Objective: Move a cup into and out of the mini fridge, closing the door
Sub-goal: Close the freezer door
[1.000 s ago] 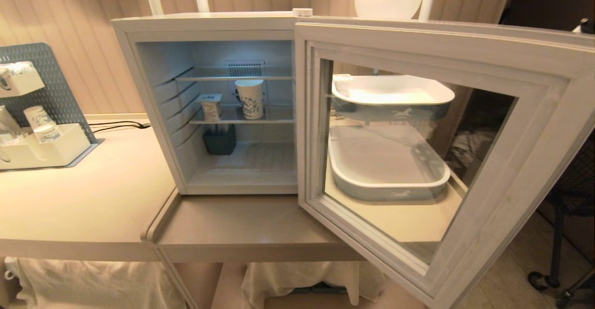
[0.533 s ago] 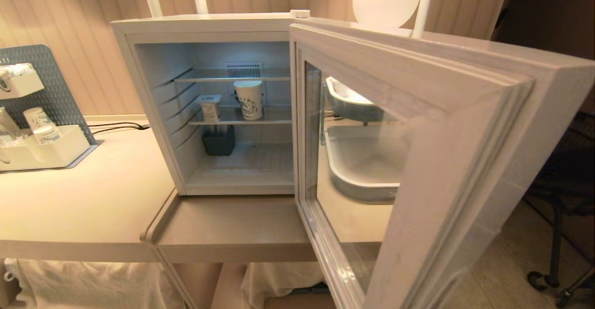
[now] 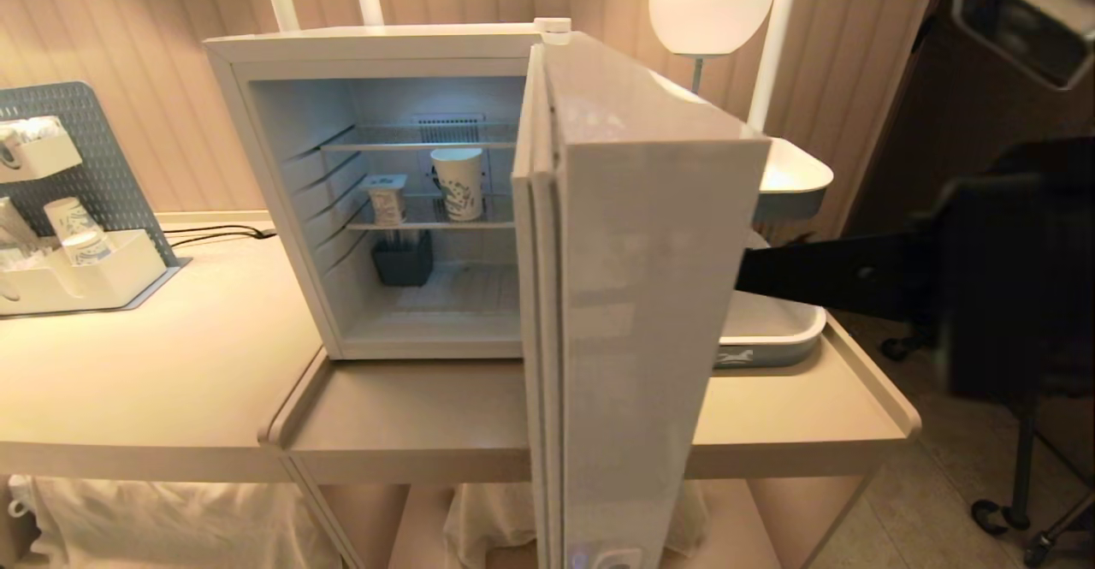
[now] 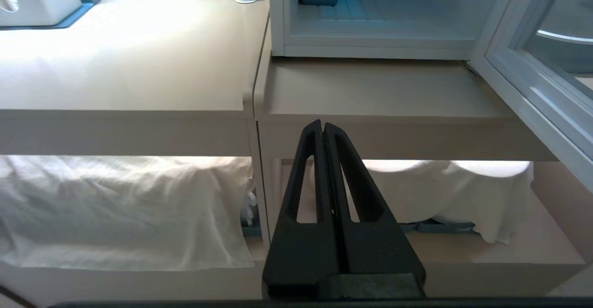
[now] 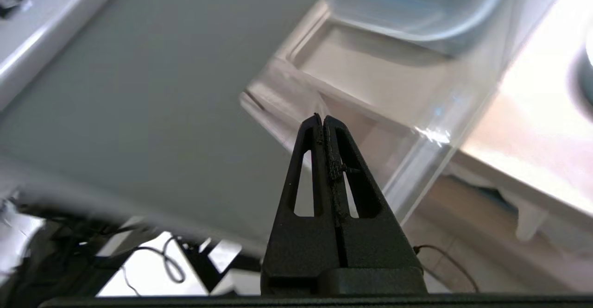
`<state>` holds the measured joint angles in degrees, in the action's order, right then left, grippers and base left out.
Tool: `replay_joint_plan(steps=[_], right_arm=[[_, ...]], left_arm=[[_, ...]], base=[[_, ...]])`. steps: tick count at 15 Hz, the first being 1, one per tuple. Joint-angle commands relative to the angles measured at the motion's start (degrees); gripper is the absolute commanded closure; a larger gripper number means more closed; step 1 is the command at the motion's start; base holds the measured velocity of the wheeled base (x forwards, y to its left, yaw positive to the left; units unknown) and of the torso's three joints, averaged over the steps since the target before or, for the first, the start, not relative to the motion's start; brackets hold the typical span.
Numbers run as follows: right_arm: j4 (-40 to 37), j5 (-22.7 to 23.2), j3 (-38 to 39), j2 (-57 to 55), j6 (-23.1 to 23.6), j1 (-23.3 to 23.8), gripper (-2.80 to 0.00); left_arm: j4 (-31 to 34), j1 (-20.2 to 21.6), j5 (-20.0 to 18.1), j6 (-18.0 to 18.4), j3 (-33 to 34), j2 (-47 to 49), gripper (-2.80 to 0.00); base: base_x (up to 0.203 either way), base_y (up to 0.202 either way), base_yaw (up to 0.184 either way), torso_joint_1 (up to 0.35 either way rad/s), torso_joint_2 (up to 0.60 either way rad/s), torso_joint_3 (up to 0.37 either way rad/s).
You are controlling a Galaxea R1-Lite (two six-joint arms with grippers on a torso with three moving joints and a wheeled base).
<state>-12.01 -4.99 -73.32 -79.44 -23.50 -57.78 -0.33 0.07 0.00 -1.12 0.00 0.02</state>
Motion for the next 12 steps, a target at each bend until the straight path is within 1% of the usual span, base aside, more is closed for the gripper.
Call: replay_joint_plan(steps=[1,4,8,10,12], right_arm=[[1.46,0.08,-2.26,-8.39,0.46,-0.70,0.00],[6.73,-0.16,-6.08,-17.45,1.50,-1.69,0.00],[8.42,-0.73,-14.48,-27.59,4.34,-2.75,0.00],[9.98,-3.35,-20.24,-33.83,6.97,-2.88,0.00],[12.79,-7.75,-27.85,-41.19,9.89,-2.56,0.00]], left_arm=[[-0.02,0.01,0.00,-0.02,0.00,-0.02,0.00],[-0.02,0.01,0.00,-0.02,0.00,-0.02,0.00],[-0.02,0.01,0.00,-0.11,0.00,-0.02,0.00],[-0.02,0.01,0.00,-0.11,0.00,-0.02,0.00],[-0.02,0.01,0.00,-0.11,0.00,-0.02,0.00]], base=[[0.000,0.000,0.000,0.000,0.00,0.000],[0.000,0.000,0.000,0.000,0.00,0.000],[0.000,0.000,0.000,0.000,0.00,0.000],[0.000,0.000,0.000,0.000,0.00,0.000],[0.000,0.000,0.000,0.000,0.00,0.000]])
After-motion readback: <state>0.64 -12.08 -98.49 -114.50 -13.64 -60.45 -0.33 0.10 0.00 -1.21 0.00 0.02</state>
